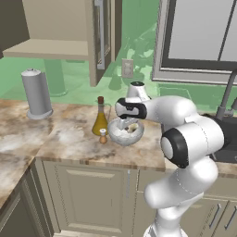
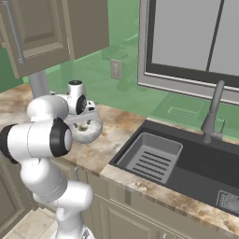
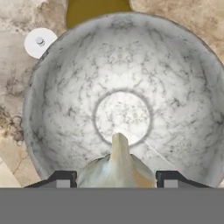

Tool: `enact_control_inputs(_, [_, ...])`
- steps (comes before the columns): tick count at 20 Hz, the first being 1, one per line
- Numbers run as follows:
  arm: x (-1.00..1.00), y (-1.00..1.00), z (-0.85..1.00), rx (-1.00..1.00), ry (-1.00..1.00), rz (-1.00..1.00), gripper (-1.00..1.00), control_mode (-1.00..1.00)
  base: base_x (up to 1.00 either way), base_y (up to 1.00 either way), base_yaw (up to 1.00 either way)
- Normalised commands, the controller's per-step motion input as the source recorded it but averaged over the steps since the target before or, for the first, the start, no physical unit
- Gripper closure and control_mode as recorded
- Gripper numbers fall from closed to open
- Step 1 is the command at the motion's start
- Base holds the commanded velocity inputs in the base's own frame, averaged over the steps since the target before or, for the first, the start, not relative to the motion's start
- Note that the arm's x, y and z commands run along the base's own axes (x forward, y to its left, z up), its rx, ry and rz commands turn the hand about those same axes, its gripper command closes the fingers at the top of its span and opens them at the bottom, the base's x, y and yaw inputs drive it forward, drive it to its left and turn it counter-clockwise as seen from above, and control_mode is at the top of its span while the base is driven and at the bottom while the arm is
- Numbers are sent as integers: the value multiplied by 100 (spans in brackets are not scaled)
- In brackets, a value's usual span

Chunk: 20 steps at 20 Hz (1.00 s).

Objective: Retrieve the bottle and the shaker from the cabinet and place them next to the mixing bowl on the counter. Then add garlic from the fridge to the mixing bowl.

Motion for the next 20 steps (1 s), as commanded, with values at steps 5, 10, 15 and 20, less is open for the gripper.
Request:
enact_control_inputs(5, [2,5,-8,0,1,4,100,-100,0,0,0])
enact_control_inputs(10, [5,0,-25,-2,9,4,100,-100,0,0,0])
enact_control_inputs(15, [8,0,-5,-3,2,4,100,-100,0,0,0])
enact_control_inputs(20, [0,0,0,0,0,4,-100,-100,0,0,0])
